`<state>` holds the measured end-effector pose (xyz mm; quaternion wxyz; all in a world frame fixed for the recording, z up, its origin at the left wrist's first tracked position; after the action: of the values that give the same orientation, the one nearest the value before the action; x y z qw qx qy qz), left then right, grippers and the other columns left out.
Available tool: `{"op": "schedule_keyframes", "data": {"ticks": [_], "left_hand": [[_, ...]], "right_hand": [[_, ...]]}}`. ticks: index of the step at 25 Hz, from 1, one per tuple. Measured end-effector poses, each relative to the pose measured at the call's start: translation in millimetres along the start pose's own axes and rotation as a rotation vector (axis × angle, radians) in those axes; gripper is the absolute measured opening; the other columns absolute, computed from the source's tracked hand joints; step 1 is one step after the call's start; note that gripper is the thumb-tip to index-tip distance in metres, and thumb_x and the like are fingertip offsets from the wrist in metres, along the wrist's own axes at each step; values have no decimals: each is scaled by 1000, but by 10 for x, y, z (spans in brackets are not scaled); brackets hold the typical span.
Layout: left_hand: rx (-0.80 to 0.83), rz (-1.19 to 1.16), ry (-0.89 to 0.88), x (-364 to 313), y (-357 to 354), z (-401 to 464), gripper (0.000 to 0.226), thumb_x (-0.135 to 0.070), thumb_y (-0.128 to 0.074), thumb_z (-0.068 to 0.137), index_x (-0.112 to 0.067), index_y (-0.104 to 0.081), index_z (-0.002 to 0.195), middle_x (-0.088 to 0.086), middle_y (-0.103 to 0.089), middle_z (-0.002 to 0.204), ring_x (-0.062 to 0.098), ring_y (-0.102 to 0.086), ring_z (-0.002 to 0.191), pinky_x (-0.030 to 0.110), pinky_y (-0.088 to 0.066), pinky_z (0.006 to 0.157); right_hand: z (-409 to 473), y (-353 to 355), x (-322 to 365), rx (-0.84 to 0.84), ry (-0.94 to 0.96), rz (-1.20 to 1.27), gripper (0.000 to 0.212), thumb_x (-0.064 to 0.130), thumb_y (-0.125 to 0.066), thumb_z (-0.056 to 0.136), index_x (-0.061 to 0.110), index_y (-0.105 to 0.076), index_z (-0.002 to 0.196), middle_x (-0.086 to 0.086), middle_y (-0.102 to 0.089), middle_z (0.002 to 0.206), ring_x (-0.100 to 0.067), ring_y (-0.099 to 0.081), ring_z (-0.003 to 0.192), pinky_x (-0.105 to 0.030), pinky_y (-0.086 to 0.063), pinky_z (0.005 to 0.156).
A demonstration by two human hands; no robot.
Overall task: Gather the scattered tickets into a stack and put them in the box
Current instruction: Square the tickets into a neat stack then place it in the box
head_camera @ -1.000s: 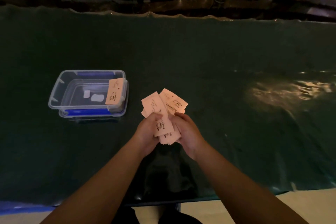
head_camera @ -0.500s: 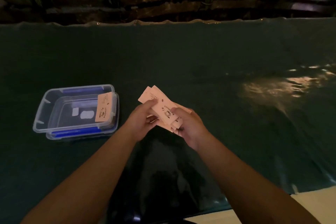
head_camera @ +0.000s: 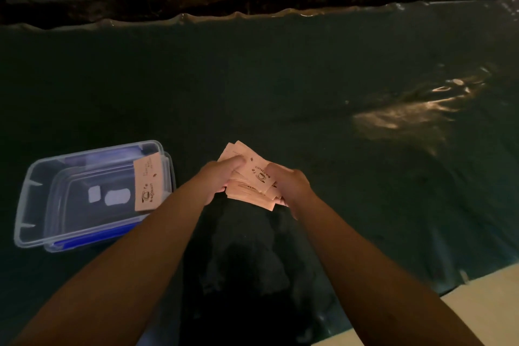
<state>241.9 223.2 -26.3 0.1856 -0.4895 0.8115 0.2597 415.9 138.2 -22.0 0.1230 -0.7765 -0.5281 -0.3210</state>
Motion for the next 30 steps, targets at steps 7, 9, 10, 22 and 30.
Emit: {"op": "schedule_keyframes", "data": {"ticks": [7, 9, 10, 22, 30], "left_hand": [[46, -30, 8, 101, -2, 105, 33, -46, -81, 87, -19, -70, 104, 4, -75, 110, 20, -72, 102, 34, -61, 90], [49, -42, 29, 93, 3, 110, 39, -43, -83, 86, -16, -70, 112, 6, -74, 115, 22, -72, 108, 38, -60, 102], [51, -54, 40, 96, 8, 105, 43, -41, -84, 86, -14, -69, 116, 7, -73, 117, 23, -71, 111, 39, -60, 105], [75, -161, 86, 155, 0, 58, 45, -32, -90, 77, -16, -65, 112, 10, -71, 119, 26, -67, 112, 39, -57, 102], [217, -385, 82, 390, -47, -143, 41, -27, -86, 85, -19, -70, 122, 12, -79, 120, 31, -70, 116, 53, -60, 94]], "right_hand": [[33, -23, -105, -29, -55, -58, 66, 45, -71, 78, 20, -53, 136, -4, -70, 122, -21, -68, 104, -37, -58, 69], [54, -29, -115, -37, -74, 2, 67, 42, -74, 74, 18, -55, 133, -3, -75, 114, -21, -71, 101, -39, -61, 72], [67, -29, -125, -36, -87, 23, 66, 41, -76, 72, 18, -58, 132, -3, -76, 113, -21, -72, 100, -39, -62, 72], [124, 45, -249, 60, -58, 112, 40, 31, -79, 85, 20, -59, 118, -2, -81, 100, -21, -76, 94, -38, -59, 69], [70, 66, -358, 155, 61, 183, 55, 32, -83, 79, 16, -58, 126, -9, -81, 113, -29, -76, 108, -51, -59, 98]]}}
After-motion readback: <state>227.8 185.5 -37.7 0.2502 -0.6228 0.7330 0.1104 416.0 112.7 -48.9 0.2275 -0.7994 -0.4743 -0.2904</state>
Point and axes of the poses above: each hand's wrist, its own z-axis towards the middle knuckle, its own y-axis out of the back of the hand, x = y × z, the point moved 3 cm from there along z, towards the middle knuckle
